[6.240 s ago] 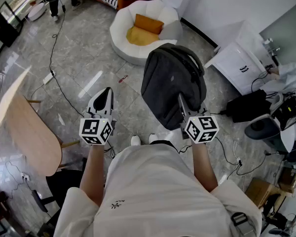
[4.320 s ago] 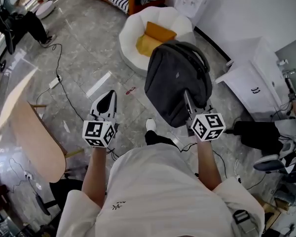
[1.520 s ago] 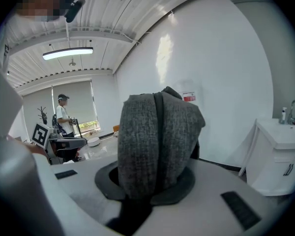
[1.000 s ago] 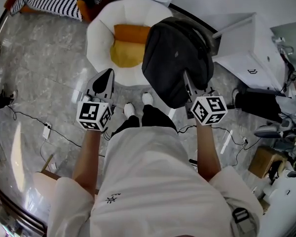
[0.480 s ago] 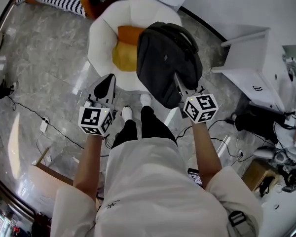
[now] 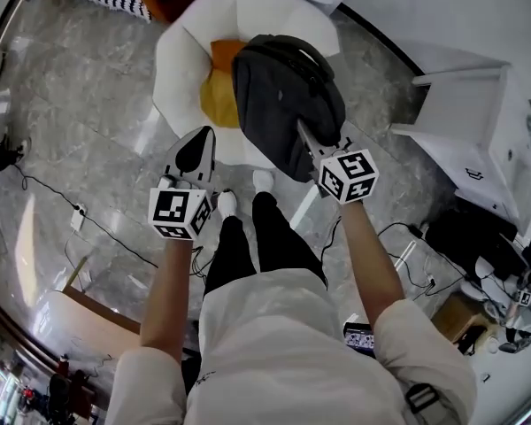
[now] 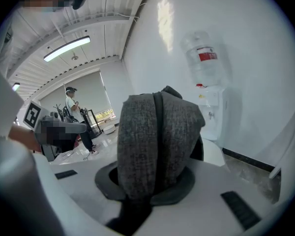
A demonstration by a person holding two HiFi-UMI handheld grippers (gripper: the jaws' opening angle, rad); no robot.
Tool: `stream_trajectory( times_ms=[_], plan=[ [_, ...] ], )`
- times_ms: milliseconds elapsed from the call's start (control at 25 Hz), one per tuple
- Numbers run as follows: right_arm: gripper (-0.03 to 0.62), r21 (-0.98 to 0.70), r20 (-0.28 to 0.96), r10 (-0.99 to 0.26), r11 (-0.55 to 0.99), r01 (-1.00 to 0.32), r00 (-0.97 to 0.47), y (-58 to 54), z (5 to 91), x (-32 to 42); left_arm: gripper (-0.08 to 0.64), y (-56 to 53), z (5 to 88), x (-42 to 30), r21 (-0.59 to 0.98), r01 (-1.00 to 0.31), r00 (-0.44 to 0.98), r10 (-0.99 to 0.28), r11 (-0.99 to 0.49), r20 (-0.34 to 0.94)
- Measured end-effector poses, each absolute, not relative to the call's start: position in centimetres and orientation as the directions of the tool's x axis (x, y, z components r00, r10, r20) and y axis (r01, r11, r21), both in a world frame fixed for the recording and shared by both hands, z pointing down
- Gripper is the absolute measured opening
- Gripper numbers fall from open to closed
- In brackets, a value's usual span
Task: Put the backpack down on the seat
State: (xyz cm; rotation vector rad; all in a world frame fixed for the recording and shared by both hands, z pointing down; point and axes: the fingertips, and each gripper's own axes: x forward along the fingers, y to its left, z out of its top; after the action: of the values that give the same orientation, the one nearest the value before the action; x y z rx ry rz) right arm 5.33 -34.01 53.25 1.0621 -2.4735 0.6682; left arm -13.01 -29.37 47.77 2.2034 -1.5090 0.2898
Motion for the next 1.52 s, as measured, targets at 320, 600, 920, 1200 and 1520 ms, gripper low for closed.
stream_trajectory(
  times_ms=[320,600,920,1200,1520],
  plan=[
    [0.077,-0.328,0.515,-0.502,0.633,-0.701,-0.694,-37.6,61.0,2.0,0.017,-31.9,53.3,-13.6,0.243,-0.931,0.356,-0.818,-0.271,0.452],
    [0.077,-0.351,0.51,-0.439,0.68,-0.644,-0.74,-39.2,66.7,-1.3,0.017,-33.7,58.2,-14.1,0.237,-0.935,0.349,-0.807,-0.264,0.476],
    [0.075,-0.371,0.486,-0.402,0.71,-0.599,-0.776,-41.5,71.9,-5.8,0.017,-36.2,63.6,-16.4,0.214,-0.942,0.332,-0.801,-0.258,0.498],
    [0.074,-0.419,0.45,-0.375,0.713,-0.562,-0.811,-43.8,76.3,-8.0,0.017,-37.8,67.7,-17.3,0.218,-0.954,0.292,-0.805,-0.206,0.517],
    [0.072,-0.468,0.397,-0.341,0.723,-0.507,-0.852,-44.9,80.0,-8.0,0.017,-38.9,71.6,-16.0,0.229,-0.959,0.263,-0.818,-0.165,0.512]
  ],
)
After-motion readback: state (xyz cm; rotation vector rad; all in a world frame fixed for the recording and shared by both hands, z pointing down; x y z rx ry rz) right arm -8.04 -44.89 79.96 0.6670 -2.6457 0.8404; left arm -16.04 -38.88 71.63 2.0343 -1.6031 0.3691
